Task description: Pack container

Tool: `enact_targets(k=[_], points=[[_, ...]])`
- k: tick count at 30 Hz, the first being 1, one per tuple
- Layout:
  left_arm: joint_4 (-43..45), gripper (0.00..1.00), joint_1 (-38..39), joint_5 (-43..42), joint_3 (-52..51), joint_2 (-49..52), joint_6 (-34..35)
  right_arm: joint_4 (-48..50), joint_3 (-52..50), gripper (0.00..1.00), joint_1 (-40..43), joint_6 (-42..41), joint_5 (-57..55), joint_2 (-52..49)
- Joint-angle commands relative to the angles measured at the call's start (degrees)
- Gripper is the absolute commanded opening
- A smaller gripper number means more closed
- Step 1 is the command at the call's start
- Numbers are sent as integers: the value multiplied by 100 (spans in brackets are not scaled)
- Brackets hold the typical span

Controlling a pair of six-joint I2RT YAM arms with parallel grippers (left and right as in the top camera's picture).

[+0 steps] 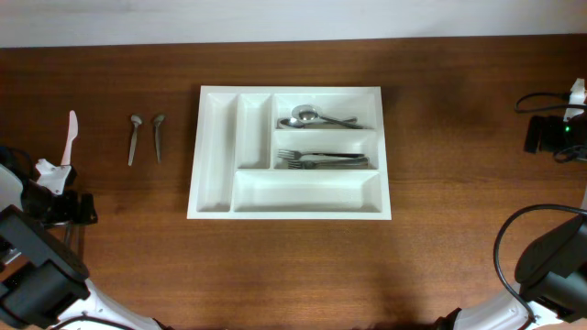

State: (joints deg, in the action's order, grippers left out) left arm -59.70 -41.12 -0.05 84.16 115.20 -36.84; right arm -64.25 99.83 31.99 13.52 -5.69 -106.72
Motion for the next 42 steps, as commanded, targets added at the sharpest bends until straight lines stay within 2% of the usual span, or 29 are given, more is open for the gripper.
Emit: enact_targets(k=[1, 42], points=[[20, 99, -20, -127, 44, -46, 37, 0, -9, 99, -9, -33, -31, 9], [223, 99, -31, -188, 42, -46, -11, 0, -9, 99, -9, -31, -31, 9]])
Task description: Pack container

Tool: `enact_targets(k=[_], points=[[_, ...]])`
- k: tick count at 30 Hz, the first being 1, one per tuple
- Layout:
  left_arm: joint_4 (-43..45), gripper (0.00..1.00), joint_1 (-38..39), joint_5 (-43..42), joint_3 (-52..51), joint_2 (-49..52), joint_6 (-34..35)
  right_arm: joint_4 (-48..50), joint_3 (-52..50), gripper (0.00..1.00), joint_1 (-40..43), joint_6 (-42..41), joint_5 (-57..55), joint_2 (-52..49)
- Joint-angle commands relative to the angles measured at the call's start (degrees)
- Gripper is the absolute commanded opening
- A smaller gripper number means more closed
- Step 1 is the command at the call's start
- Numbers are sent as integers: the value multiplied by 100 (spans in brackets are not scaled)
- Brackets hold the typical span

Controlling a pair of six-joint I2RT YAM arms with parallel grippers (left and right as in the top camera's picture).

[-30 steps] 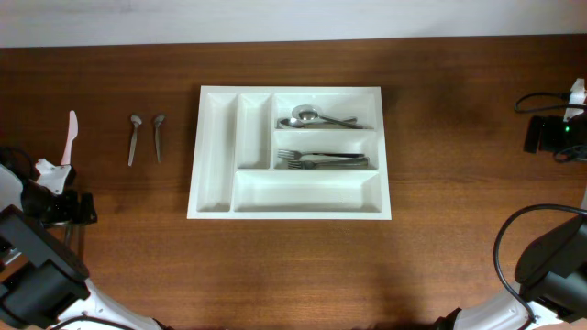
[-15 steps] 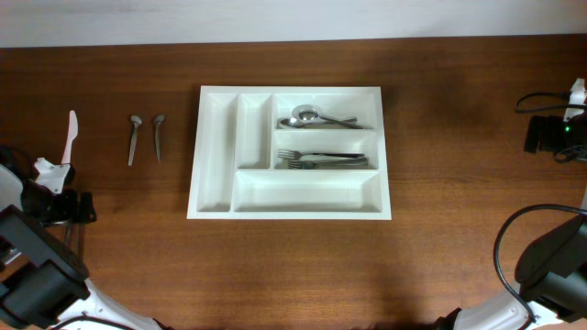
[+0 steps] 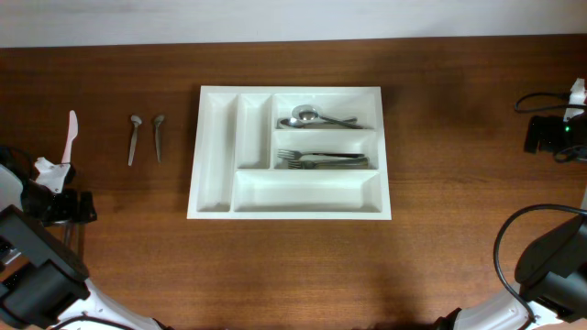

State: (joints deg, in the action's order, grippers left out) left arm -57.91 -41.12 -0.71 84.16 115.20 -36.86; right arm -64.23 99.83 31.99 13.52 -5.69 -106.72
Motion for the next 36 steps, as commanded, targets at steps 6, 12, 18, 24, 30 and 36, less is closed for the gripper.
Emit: enact_targets(k=[6, 12, 18, 24, 30, 36], points=[[48, 99, -31, -127, 42, -46, -9, -2, -9, 99, -9, -31, -31, 9], [50, 99, -35, -127, 26, -39, -162, -2, -9, 99, -9, -31, -31, 9], [66, 99, -177, -103, 26, -35, -225, -2, -9, 99, -9, -31, -31, 9], [66, 99, -393, -105, 26, -22, -225, -2, -11, 99, -9, -31, -33, 9], [68, 99, -457, -260, 26, 98, -225, -2, -11, 99, -9, -33, -33, 9], [68, 99, -442, -256, 26, 378, -227, -2, -11, 99, -9, -31, -31, 9]])
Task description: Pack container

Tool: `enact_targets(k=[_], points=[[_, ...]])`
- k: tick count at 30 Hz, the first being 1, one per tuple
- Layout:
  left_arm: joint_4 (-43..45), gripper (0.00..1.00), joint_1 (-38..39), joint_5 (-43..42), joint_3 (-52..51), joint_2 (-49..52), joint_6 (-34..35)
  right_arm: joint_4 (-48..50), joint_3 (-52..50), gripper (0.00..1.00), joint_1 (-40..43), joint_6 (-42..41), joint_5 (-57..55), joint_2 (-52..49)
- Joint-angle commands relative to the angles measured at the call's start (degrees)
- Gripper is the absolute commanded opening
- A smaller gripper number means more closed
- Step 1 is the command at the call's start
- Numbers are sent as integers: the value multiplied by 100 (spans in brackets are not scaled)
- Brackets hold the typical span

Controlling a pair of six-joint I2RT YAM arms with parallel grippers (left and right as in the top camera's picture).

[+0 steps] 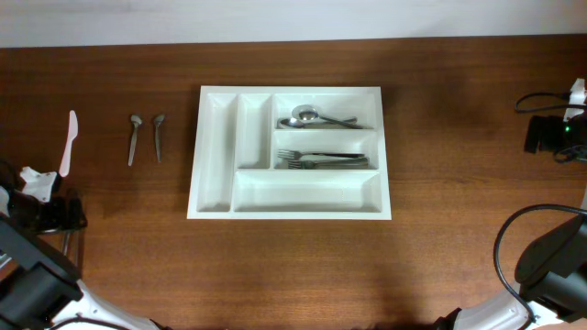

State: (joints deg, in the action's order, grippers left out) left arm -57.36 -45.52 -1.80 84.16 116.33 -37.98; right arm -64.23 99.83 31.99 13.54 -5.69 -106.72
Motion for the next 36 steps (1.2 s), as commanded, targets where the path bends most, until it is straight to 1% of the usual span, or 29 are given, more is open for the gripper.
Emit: enact_targets(k=[1, 15, 18, 22, 28, 36], points=[[13, 99, -2, -146, 26, 299, -114, -2, -11, 99, -9, -33, -31, 9], [144, 99, -2, 22, 26, 485, -116, -2, -11, 99, -9, -35, -31, 9], [173, 99, 15, 210, 26, 485, -118, -2, -11, 99, -9, -33, -31, 9], [190, 99, 168, 315, 26, 485, -264, -2, -11, 99, -9, -33, -31, 9], [289, 99, 570, 938, 26, 485, -286, -2, -11, 99, -9, -33, -31, 9], [197, 99, 610, 916, 26, 485, -282, -2, -11, 99, -9, -33, -31, 9]])
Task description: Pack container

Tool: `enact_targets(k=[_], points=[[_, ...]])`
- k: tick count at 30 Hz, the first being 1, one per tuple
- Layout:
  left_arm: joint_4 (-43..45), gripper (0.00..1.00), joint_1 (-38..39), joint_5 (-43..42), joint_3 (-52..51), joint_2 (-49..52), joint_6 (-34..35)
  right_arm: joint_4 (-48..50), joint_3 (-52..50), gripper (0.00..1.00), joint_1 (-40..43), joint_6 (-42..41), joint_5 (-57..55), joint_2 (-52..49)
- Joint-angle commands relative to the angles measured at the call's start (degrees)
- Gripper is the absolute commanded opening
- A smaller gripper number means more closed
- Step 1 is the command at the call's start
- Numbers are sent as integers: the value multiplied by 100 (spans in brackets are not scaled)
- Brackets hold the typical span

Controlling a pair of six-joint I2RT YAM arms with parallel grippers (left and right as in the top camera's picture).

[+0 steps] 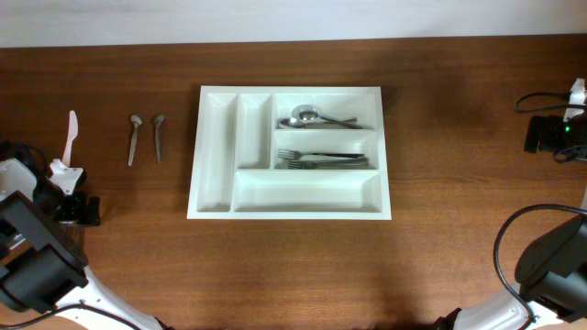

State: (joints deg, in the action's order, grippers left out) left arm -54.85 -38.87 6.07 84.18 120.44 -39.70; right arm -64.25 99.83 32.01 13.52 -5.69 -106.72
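Observation:
A white cutlery tray sits mid-table. Its upper right compartment holds spoons, the one below it forks. The two narrow left slots and the long front compartment show nothing inside. Two small spoons lie side by side left of the tray. Further left lies a white plastic knife. My left gripper is at the table's left edge, just below the knife's near end, its jaws too small and dark to read. The right arm's gripper is out of view.
A black device with cables sits at the far right edge. Bare wooden table stretches in front of the tray and to either side of it.
My left wrist has moved a little to the right, back toward the knife's near end. The cutlery and tray lie as before.
My left arm stayed at the table's left edge below the white knife at every moment. It stood slightly further left 1.2 s ago and is now back to the right. Nothing on the table has changed place.

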Motion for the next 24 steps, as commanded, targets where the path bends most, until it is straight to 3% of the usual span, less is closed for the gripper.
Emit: enact_targets(k=[1, 24], points=[[-76, 99, -66, 129, 24, 74, -109, 0, -9, 99, -11, -31, -31, 9], [-264, 99, -330, -374, 24, 74, -90, 0, -9, 99, -11, -33, -31, 9]])
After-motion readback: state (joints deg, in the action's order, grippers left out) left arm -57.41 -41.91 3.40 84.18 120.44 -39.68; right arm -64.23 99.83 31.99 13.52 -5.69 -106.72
